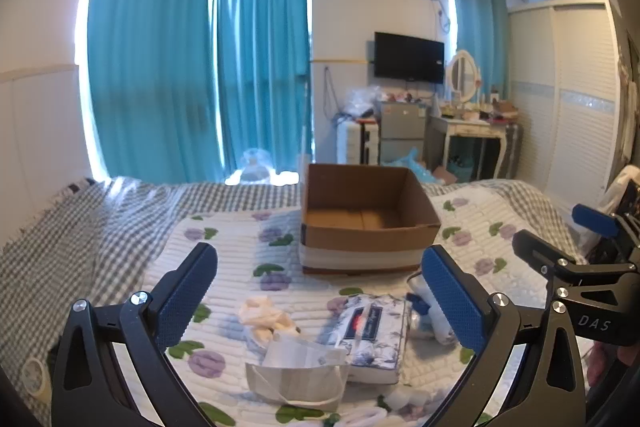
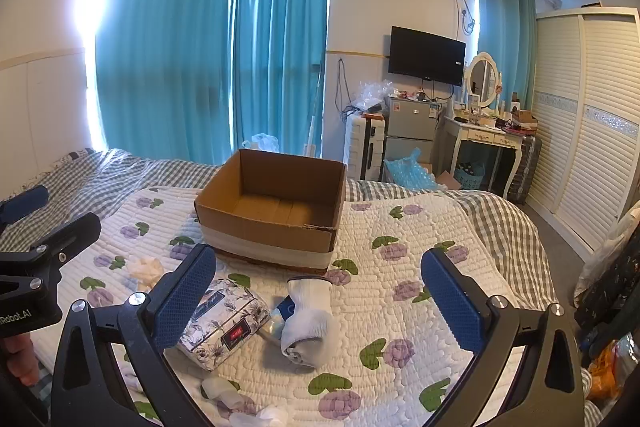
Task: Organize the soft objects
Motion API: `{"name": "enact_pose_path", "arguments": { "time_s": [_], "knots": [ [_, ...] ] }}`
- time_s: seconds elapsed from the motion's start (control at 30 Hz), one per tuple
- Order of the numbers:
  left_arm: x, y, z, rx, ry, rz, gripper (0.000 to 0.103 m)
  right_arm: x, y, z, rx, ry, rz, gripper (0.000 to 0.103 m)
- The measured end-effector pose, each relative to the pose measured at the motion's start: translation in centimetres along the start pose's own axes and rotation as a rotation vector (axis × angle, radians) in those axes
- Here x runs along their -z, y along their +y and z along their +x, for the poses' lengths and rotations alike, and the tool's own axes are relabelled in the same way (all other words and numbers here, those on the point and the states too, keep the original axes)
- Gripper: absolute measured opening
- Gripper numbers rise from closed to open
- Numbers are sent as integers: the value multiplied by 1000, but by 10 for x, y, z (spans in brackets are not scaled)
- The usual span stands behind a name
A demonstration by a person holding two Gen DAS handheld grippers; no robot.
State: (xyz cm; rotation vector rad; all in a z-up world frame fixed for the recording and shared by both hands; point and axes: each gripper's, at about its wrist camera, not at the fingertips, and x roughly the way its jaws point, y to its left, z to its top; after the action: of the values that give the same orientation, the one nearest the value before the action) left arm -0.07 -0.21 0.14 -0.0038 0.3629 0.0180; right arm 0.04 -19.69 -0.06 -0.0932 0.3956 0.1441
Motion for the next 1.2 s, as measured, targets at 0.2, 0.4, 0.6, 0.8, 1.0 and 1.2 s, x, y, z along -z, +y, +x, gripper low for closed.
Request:
{"name": "enact_pose_path", "arguments": {
  "time_s": [0.2, 0.4, 0.6, 0.8, 1.0, 1.2],
  "knots": [
    [-1, 0, -1, -1, 0, 0, 103, -1, 2, -1, 0, 5, 3, 103],
    [-1, 0, -1, -2, 0, -1, 103, -1, 3, -1, 0, 9, 1, 103],
    [-1, 0, -1, -2, 1, -1, 103, 0, 4, 0, -2, 12, 1, 103],
    [0, 0, -1, -2, 1, -1, 103, 0, 4, 0, -3, 13, 2, 103],
    [0, 0, 0, -2, 1, 0, 103, 1, 4, 0, -4, 16, 1, 103],
    [0, 0, 0, -3, 1, -1, 103, 3, 5, 0, -6, 18, 1, 103]
  ]
}}
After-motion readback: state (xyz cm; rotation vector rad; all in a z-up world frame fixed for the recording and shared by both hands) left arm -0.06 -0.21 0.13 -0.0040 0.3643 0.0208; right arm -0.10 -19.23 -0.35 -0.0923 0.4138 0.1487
